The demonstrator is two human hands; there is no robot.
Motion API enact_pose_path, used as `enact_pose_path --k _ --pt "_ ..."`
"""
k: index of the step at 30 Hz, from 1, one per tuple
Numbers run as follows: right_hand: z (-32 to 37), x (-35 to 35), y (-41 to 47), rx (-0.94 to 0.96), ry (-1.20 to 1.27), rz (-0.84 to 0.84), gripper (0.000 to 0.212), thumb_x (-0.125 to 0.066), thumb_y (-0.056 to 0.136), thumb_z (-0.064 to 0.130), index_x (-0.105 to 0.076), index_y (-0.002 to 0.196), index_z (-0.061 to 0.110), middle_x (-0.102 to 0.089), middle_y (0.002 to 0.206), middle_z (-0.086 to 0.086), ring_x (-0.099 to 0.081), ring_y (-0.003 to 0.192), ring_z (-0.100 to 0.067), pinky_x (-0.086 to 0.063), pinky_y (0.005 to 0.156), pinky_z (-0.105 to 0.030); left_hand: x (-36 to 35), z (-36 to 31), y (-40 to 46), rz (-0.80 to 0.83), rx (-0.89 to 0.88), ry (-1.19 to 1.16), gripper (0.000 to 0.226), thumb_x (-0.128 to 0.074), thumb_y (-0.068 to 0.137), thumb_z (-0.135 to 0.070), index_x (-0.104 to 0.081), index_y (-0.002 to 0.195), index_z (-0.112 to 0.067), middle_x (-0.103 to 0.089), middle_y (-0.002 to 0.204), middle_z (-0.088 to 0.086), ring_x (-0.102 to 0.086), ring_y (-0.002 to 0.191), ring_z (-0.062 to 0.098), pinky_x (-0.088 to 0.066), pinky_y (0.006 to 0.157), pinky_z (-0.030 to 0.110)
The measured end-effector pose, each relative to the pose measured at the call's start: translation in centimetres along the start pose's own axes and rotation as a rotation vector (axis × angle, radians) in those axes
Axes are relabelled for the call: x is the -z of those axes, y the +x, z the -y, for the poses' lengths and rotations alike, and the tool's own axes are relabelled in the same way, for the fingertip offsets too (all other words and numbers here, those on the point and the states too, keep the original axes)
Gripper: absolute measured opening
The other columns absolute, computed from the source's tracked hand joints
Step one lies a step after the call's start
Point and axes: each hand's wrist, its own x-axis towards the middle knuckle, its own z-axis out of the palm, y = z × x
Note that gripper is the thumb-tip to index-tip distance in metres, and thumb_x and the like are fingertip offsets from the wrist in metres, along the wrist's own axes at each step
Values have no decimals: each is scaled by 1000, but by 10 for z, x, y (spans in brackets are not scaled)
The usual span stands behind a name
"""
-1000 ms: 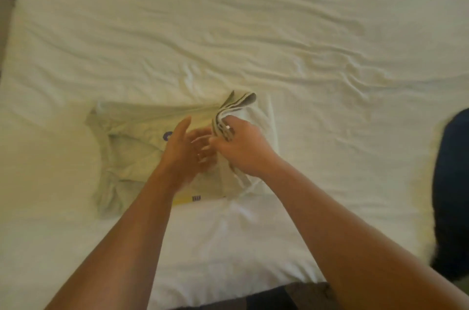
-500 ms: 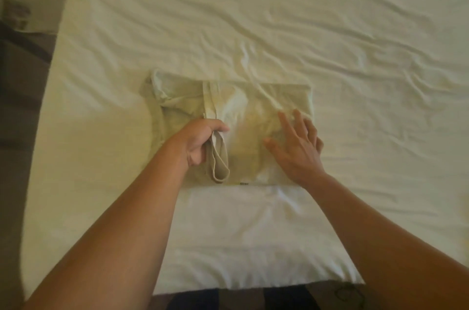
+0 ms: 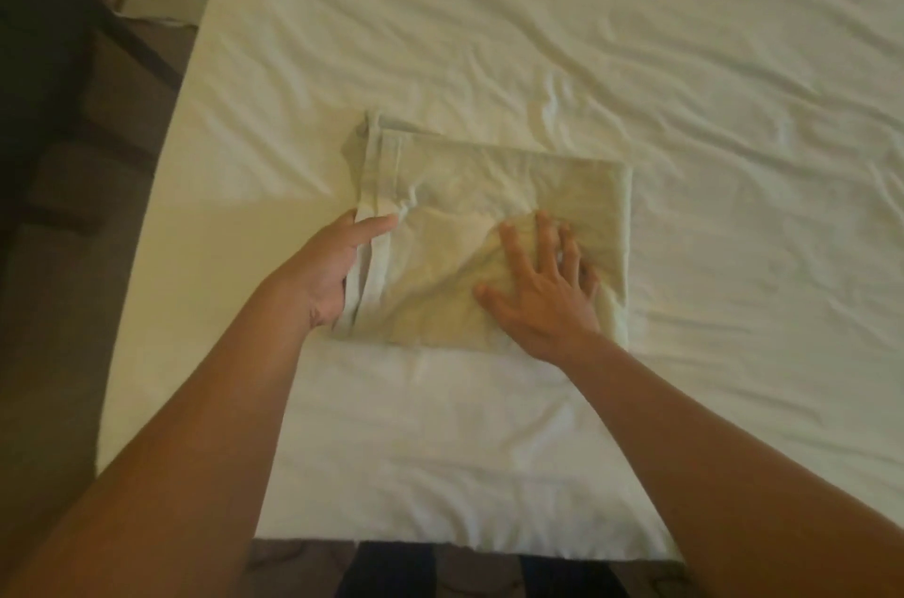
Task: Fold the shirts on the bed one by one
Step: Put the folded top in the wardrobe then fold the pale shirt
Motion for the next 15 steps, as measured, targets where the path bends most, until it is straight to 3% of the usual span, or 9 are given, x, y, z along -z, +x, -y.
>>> enact_pose_path --k 3,6,8,10,13,15 --pt "5 10 2 -22 -16 -23 77 -35 89 78 -7 154 49 10 167 2 3 153 -33 -11 118 -58 -4 1 4 -275 -153 370 27 -71 90 -13 -72 116 -17 -76 107 5 -73 99 23 -57 80 33" --pt "11 27 10 -27 -6 -165 59 -46 91 65 -40 143 38 -28 157 -2 -28 140 -33 -26 112 -53 -7 -5 3 -608 -211 833 14 -67 84 -30 -70 93 -19 -70 88 1 -66 82 26 -51 68 36" --pt "10 39 19 -15 28 -248 50 -48 95 55 -53 134 26 -45 142 -3 -40 129 -31 -32 106 -49 -13 -15 9 -798 -303 1010 25 -58 87 -42 -64 97 -20 -62 94 0 -59 84 26 -46 70 36" --pt "3 47 27 -2 66 -269 47 -49 97 49 -56 133 20 -48 138 -4 -42 127 -29 -36 103 -46 -21 -30 23 -789 -401 1064 35 -52 89 -50 -63 100 -19 -60 99 3 -59 87 28 -48 71 38" --pt "-9 49 35 50 36 -257 45 -49 98 47 -57 132 19 -47 137 -3 -43 125 -28 -38 101 -44 -20 -49 47 -548 -386 1154 37 -56 92 -54 -58 86 -17 -60 85 5 -59 76 26 -39 58 33" --pt "-16 47 38 78 24 -228 45 -49 97 47 -57 133 20 -48 137 -3 -43 124 -28 -39 101 -43 -15 -58 54 -452 -381 1247 32 -60 94 -50 -56 85 -20 -59 82 1 -58 75 25 -37 59 33"
